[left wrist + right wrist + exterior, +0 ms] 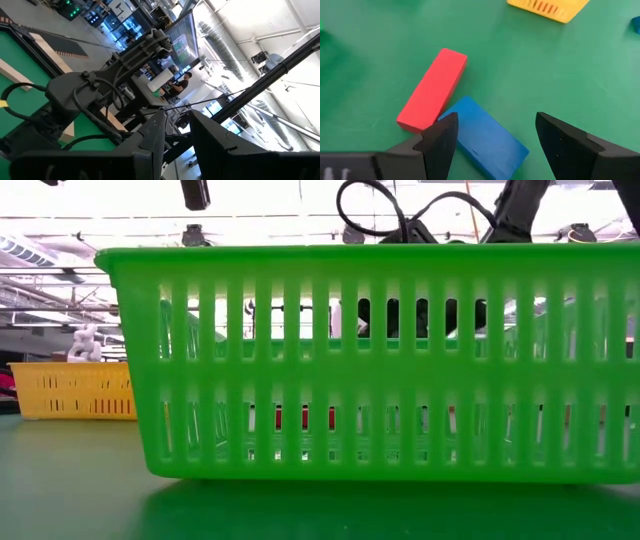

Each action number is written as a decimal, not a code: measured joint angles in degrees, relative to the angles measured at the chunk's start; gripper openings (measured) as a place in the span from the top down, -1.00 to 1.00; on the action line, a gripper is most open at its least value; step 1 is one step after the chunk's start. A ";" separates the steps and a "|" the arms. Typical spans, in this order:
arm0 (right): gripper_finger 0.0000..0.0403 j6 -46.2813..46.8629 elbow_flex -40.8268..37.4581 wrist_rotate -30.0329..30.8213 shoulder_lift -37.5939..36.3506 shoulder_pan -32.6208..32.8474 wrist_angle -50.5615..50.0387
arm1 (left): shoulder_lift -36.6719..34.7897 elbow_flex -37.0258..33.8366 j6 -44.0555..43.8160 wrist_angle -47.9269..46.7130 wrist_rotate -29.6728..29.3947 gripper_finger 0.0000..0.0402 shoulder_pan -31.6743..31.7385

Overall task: Sort & place blocks by color
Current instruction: Put the blue rectangular block into the green bin

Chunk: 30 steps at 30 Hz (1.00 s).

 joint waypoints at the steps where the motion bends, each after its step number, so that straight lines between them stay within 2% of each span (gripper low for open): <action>1: -0.28 0.00 0.39 -0.02 0.00 -0.04 -1.05 | 0.00 0.00 0.02 -0.14 0.00 0.54 0.00; 7: -0.28 3.03 1.15 -0.02 -0.09 -0.16 -5.99 | 0.00 0.00 0.02 -0.92 -0.01 0.54 0.00; 13: -0.28 15.99 1.04 -0.38 -0.42 -1.30 -6.41 | 0.00 0.00 0.02 -0.94 0.00 0.54 0.06; 16: -0.28 19.30 0.89 0.06 -2.15 -1.77 -6.49 | 0.00 0.00 0.02 -0.94 0.00 0.54 0.04; 19: -0.28 18.10 0.89 -0.55 -4.66 -1.86 -6.55 | 0.00 0.00 0.02 -1.04 0.00 0.54 0.04; 24: -0.28 15.17 0.89 -9.86 -4.70 -1.67 -8.36 | 0.00 0.00 0.02 -1.29 0.00 0.54 0.04; 30: -0.28 7.89 0.91 -10.21 -3.04 -1.40 -8.29 | 0.00 0.00 -0.28 -2.82 0.00 0.54 0.04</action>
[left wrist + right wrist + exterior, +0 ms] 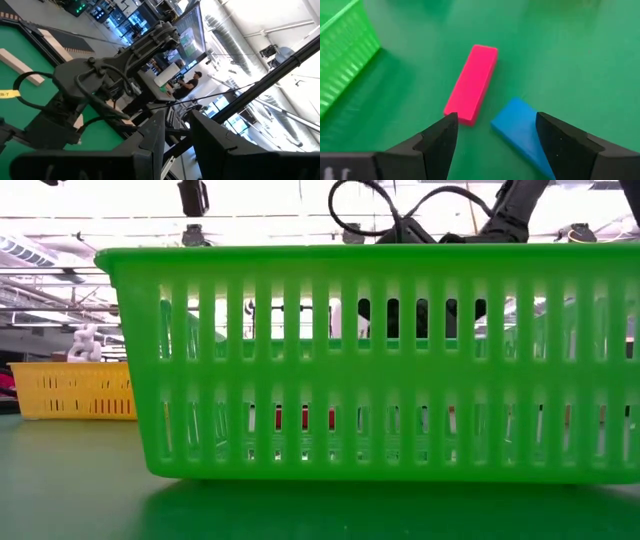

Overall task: Sort & place blocks by color
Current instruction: Put the blue rectangular block into the green bin

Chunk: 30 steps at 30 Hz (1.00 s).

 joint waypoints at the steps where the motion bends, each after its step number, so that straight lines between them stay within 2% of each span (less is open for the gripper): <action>1: -0.28 -1.12 0.01 0.02 0.00 -0.02 0.18 | 0.00 0.00 -0.09 -0.21 0.00 0.54 0.00; 8: -0.28 -8.54 0.34 1.38 0.04 -0.09 -0.43 | 0.00 0.00 -0.14 -0.33 0.00 0.54 0.00; 17: -0.28 -12.46 2.39 1.73 1.55 -1.59 -0.78 | 0.00 0.00 -0.18 -0.31 -0.02 0.54 0.81; 27: -0.28 -12.64 5.15 1.06 5.84 -2.43 -6.25 | -0.01 0.01 -3.06 -2.00 -0.02 0.54 1.73; 30: -0.28 -9.34 5.18 1.44 6.23 -2.42 -6.16 | -0.02 0.02 -3.29 -2.98 -0.02 0.54 1.73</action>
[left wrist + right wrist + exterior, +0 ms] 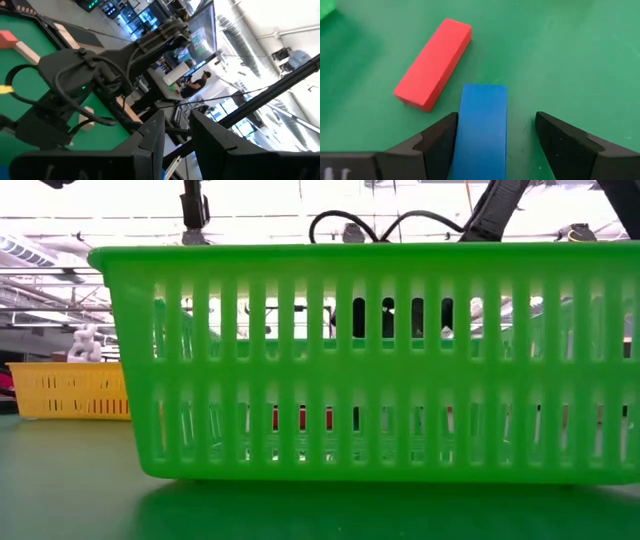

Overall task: Sort & place blocks by color
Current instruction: Put the blue rectangular block into the green bin

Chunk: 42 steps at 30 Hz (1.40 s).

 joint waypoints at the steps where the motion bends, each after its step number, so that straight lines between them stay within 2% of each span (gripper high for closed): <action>1: -0.28 2.46 0.00 0.35 0.02 0.02 0.00 | 0.00 0.00 -0.01 0.04 0.00 0.54 0.00; 5: -0.22 15.22 0.04 2.97 0.02 0.08 -0.17 | 0.00 0.00 0.03 -0.16 0.00 0.54 0.00; 9: 0.01 25.00 0.04 2.98 0.13 0.16 -0.29 | 0.00 0.00 0.03 -0.37 0.00 0.54 0.04; 16: 0.62 26.90 -0.04 2.82 0.18 0.81 -0.80 | 0.00 0.00 0.05 -1.09 0.00 0.54 0.04; 18: 0.73 26.95 -0.04 2.85 0.22 0.85 -0.79 | 0.00 0.00 0.05 -1.09 0.00 0.54 0.04; 21: 0.79 26.94 -0.07 2.98 0.19 0.83 -0.66 | 0.00 0.00 0.07 -1.11 0.00 0.54 0.04; 25: 0.77 28.44 -0.12 3.33 -0.58 0.83 0.39 | 0.00 0.00 0.07 -1.11 0.00 0.54 0.04; 30: 0.61 27.66 -0.28 4.84 -2.64 0.89 -0.47 | 0.00 0.00 0.09 -1.15 0.00 0.54 -0.08; 42: -0.12 25.17 -0.37 6.21 -8.98 1.23 -12.78 | 0.00 0.00 0.13 -1.63 0.02 0.54 -0.07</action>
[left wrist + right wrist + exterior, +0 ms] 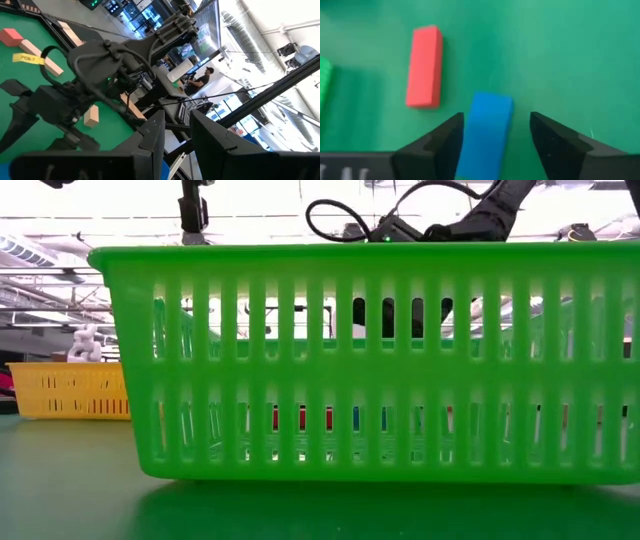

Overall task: Sort & place blocks by color
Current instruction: Put the blue rectangular block into the green bin

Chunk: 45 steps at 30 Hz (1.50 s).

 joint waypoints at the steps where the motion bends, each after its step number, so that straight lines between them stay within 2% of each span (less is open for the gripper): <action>1: -0.16 -0.15 0.00 1.17 -0.05 0.34 -0.81 | 0.00 0.00 0.10 0.02 0.00 0.54 0.00; 6: -0.31 -0.42 0.11 7.68 -0.22 2.40 -2.34 | 0.00 0.00 0.06 0.02 0.01 0.54 -0.01; 11: -0.31 -2.79 0.17 14.96 -0.29 4.84 -2.12 | 0.00 0.00 0.12 0.02 0.01 0.54 0.01; 19: -0.28 -3.22 0.03 15.18 -0.10 8.04 -1.59 | 0.00 0.00 0.14 0.02 0.01 0.54 -0.01; 24: -0.28 -3.23 0.11 17.92 -0.18 7.93 -1.00 | 0.00 0.00 -0.48 -0.94 0.03 0.54 -0.01; 35: -0.26 -3.07 0.11 14.36 -0.18 7.96 -2.14 | 0.00 0.00 -2.50 -3.02 0.03 0.54 0.01; 37: -0.20 -3.06 0.11 14.31 -0.18 7.96 -2.34 | 0.00 0.00 -2.50 -3.05 0.03 0.54 0.00; 40: 0.00 -3.04 0.09 14.66 -0.18 7.99 -3.26 | 0.00 0.00 -2.51 -3.05 0.03 0.54 0.00; 45: 0.57 -3.03 -1.34 14.81 -0.33 7.96 -2.98 | 0.00 0.00 -2.17 -3.11 0.03 0.54 0.01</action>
